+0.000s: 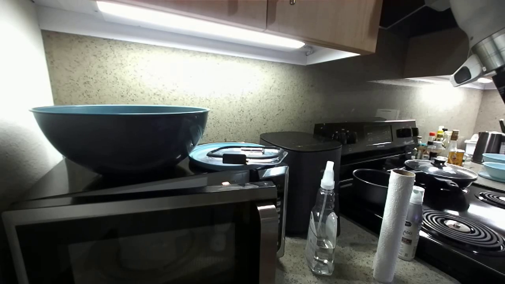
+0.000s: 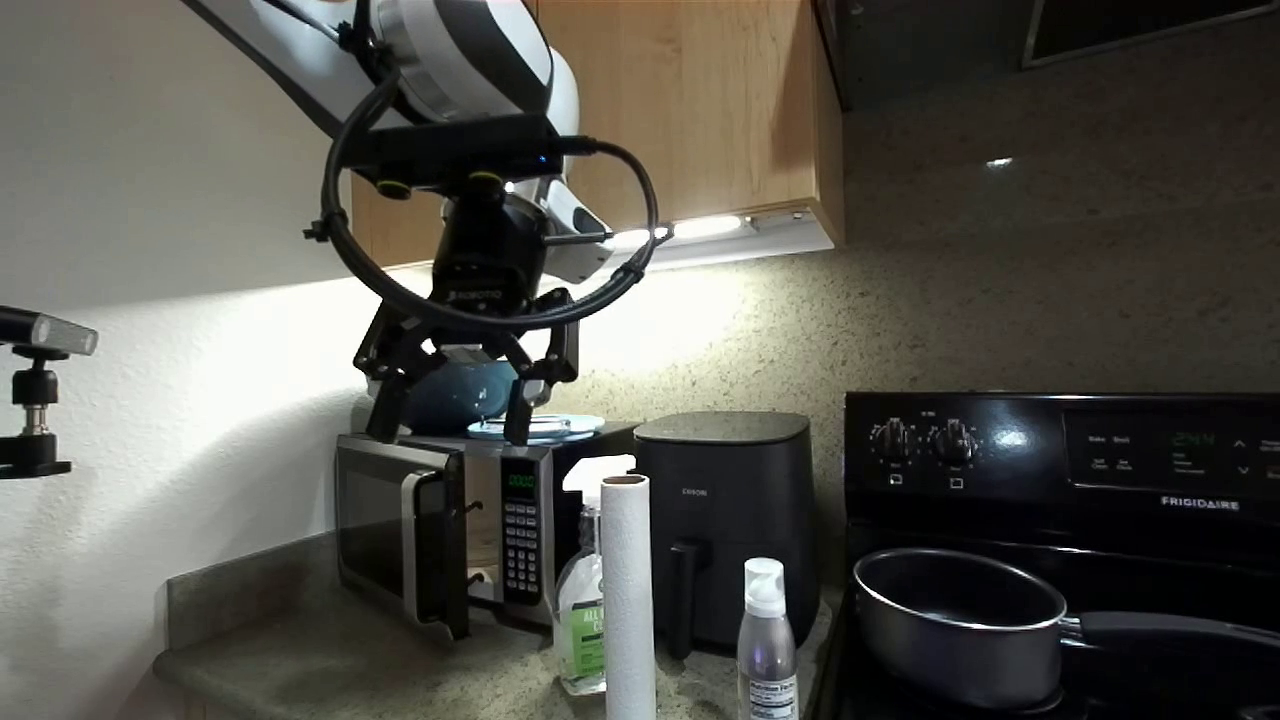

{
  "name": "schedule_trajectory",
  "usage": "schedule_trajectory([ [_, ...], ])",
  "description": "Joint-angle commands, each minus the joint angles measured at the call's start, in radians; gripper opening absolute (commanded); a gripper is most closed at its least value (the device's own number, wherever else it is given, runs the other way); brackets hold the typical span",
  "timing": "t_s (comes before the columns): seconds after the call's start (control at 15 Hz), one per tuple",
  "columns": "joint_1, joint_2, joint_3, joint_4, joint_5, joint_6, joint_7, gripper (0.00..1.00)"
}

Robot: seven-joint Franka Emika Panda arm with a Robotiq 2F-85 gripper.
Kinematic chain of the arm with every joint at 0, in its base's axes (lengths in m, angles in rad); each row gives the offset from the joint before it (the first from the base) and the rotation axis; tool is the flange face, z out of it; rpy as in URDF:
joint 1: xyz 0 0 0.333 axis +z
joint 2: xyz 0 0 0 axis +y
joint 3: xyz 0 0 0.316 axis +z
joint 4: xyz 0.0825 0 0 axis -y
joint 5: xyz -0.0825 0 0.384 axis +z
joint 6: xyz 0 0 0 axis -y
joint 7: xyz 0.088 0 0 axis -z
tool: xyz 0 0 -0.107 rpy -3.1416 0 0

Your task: Close the microwave door

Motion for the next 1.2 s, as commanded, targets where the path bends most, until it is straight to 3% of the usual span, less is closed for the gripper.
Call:
schedule_trajectory([
  [0.0, 0.002, 0.002, -0.001, 0.003, 0.000, -0.003, -0.002, 1.00],
  [0.2, 0.024, 0.028, -0.013, -0.004, 0.047, 0.022, -0.053, 1.00],
  [0.53, 0.104, 0.111, -0.009, -0.029, 0.166, 0.153, -0.222, 1.00],
  [0.8, 0.148, 0.189, -0.011, -0.012, 0.241, 0.193, -0.384, 1.00],
  [1.13, 0.128, 0.187, 0.013, -0.019, 0.219, 0.180, -0.344, 1.00],
])
